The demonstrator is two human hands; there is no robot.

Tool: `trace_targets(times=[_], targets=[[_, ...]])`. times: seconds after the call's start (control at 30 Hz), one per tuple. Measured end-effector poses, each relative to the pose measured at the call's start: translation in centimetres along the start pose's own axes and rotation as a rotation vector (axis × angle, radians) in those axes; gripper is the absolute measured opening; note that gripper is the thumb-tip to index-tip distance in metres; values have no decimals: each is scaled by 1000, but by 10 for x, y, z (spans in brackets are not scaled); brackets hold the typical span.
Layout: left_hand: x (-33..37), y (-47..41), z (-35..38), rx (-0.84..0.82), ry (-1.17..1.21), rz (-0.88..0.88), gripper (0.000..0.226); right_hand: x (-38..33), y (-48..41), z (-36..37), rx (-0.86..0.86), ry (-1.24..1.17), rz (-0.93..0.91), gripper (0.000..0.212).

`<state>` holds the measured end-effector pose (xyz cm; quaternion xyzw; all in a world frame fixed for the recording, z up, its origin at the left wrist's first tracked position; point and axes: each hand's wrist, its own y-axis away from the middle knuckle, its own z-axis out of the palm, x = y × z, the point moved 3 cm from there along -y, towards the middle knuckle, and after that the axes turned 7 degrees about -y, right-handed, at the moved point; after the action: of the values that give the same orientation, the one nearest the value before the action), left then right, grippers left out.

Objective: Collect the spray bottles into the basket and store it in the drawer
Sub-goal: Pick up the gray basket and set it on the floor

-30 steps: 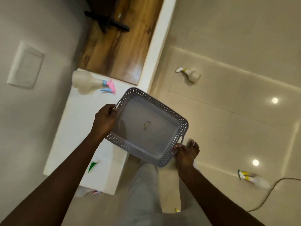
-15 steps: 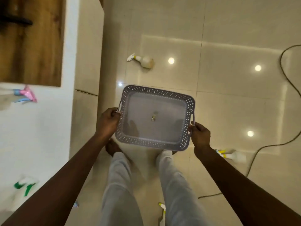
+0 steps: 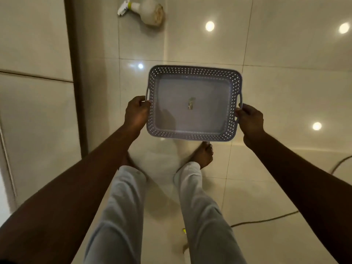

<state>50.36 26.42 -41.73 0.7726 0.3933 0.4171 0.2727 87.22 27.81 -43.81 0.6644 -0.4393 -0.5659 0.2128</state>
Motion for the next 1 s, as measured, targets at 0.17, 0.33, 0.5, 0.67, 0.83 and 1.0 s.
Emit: trace_targets(times=[0.17, 0.33, 0.5, 0.67, 0.83, 1.0], targets=[[-30, -53, 33, -26, -15, -33, 21, 37, -54, 23, -39, 35, 17, 34], [-49, -89, 48, -42, -50, -64, 28, 62, -86, 43, -51, 54, 13, 23], [-62, -111, 58, -62, -63, -79, 47, 76, -102, 54, -42, 94, 21, 23], [-72, -124, 66, -81, -63, -100, 51, 83, -113, 56, -16, 139, 27, 21], [-67, -116, 61, -84, -39, -101, 58, 72, -97, 59, 21, 209, 49, 33], [-48, -61, 22, 0, -35, 20, 47, 41, -29, 81, 36, 303, -73, 51]])
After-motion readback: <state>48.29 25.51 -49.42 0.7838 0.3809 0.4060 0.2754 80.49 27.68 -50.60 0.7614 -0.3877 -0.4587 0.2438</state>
